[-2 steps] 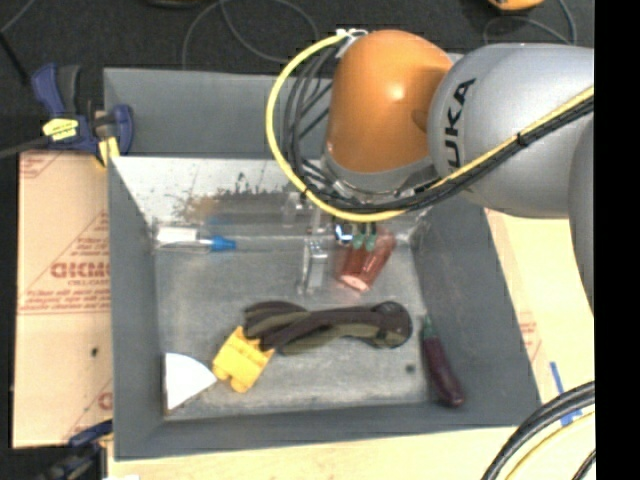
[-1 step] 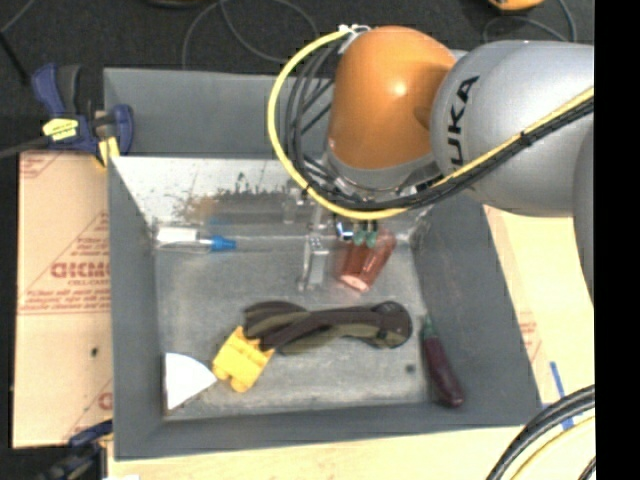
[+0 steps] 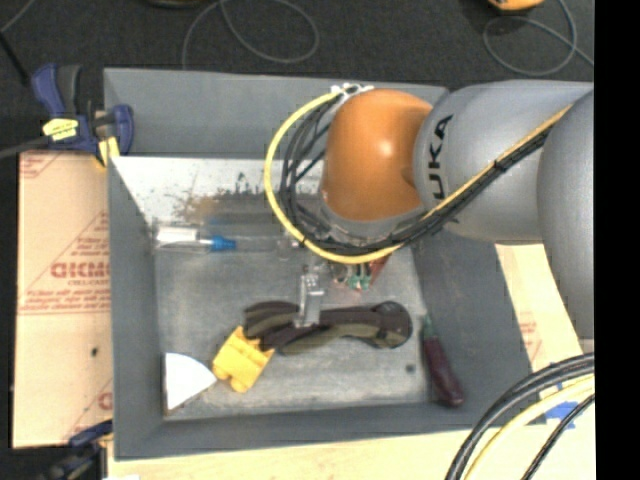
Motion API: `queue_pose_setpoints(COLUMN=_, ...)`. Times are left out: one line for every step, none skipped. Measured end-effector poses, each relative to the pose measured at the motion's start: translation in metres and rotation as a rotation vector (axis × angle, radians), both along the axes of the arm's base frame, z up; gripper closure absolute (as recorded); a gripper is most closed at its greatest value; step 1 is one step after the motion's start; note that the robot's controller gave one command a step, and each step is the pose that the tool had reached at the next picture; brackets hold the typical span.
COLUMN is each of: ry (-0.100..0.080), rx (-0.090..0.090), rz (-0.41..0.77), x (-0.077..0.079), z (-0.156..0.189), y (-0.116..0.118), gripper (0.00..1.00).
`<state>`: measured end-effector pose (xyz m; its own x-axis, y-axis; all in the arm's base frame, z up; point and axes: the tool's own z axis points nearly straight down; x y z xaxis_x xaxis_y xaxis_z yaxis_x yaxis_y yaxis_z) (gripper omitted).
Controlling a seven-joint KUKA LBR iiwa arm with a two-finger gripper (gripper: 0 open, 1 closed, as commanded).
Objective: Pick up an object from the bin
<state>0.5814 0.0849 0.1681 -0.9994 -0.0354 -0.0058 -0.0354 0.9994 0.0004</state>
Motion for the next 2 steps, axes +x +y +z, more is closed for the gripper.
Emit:
queue_pose_setpoints(ry=0.003, rx=0.000, rz=0.072, x=-0.0376, z=-0.0106, y=-0.0607, gripper=0.00)
queue_pose_setpoints(ry=-0.004, rx=0.000, rz=0.035, x=-0.0281, z=-0.0204, y=-0.0520, gripper=0.00)
